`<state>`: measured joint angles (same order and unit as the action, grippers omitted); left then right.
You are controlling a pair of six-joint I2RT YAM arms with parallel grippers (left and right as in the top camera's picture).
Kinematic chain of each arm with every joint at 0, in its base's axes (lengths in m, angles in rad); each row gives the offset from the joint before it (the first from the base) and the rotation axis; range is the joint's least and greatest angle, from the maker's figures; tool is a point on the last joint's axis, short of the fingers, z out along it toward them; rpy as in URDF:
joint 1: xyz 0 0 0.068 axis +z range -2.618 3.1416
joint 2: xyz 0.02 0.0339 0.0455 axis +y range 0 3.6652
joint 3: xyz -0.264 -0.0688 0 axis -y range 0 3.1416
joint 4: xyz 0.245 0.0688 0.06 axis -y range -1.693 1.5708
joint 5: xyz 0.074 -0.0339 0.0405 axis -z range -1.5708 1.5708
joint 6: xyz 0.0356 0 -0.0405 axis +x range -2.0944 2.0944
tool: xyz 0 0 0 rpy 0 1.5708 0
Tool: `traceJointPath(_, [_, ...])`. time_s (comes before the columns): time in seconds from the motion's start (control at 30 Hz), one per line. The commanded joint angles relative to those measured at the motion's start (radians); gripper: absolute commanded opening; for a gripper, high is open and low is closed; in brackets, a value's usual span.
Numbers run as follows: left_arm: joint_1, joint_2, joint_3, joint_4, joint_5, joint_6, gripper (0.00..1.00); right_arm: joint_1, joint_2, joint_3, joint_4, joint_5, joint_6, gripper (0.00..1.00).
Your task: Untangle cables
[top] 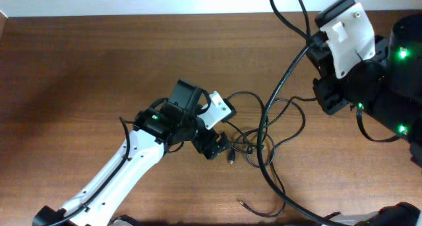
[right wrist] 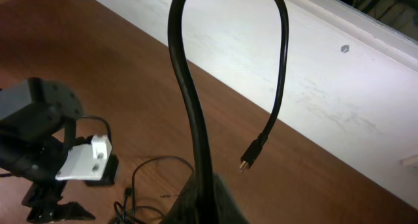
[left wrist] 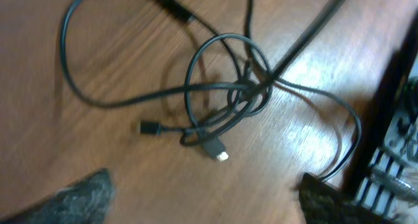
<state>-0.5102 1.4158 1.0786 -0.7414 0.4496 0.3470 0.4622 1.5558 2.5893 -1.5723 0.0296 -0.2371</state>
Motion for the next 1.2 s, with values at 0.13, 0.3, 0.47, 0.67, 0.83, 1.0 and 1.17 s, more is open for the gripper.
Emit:
traceJointPath(0.13, [-0.004, 0.151, 0.003, 0.203, -0.064, 0.523, 0.99, -0.006, 0.001, 0.014, -0.001, 0.009, 0.01, 0.04])
traceJointPath(0.3, [-0.004, 0.348, 0.003, 0.454, -0.183, 0.522, 0.99, -0.006, 0.001, 0.014, -0.004, 0.008, 0.01, 0.04])
traceJointPath(0.47, [-0.004, 0.257, 0.004, 0.432, -0.052, 0.341, 0.0, -0.006, 0.0, 0.014, -0.01, 0.009, 0.01, 0.04])
traceJointPath(0.67, [-0.004, -0.198, 0.006, 0.269, 0.034, 0.274, 0.05, -0.006, 0.0, 0.014, -0.019, 0.008, 0.036, 0.04])
traceJointPath(0.83, [-0.004, 0.083, 0.006, 0.287, 0.034, 0.278, 0.99, -0.006, 0.001, 0.014, -0.034, 0.008, 0.036, 0.04])
traceJointPath(1.0, [-0.004, 0.259, 0.006, 0.443, 0.033, 0.308, 1.0, -0.006, 0.001, 0.014, -0.037, 0.008, 0.036, 0.04])
traceJointPath(1.17, [-0.004, 0.338, 0.006, 0.586, -0.005, 0.365, 0.98, -0.006, 0.001, 0.014, -0.037, 0.005, 0.037, 0.04])
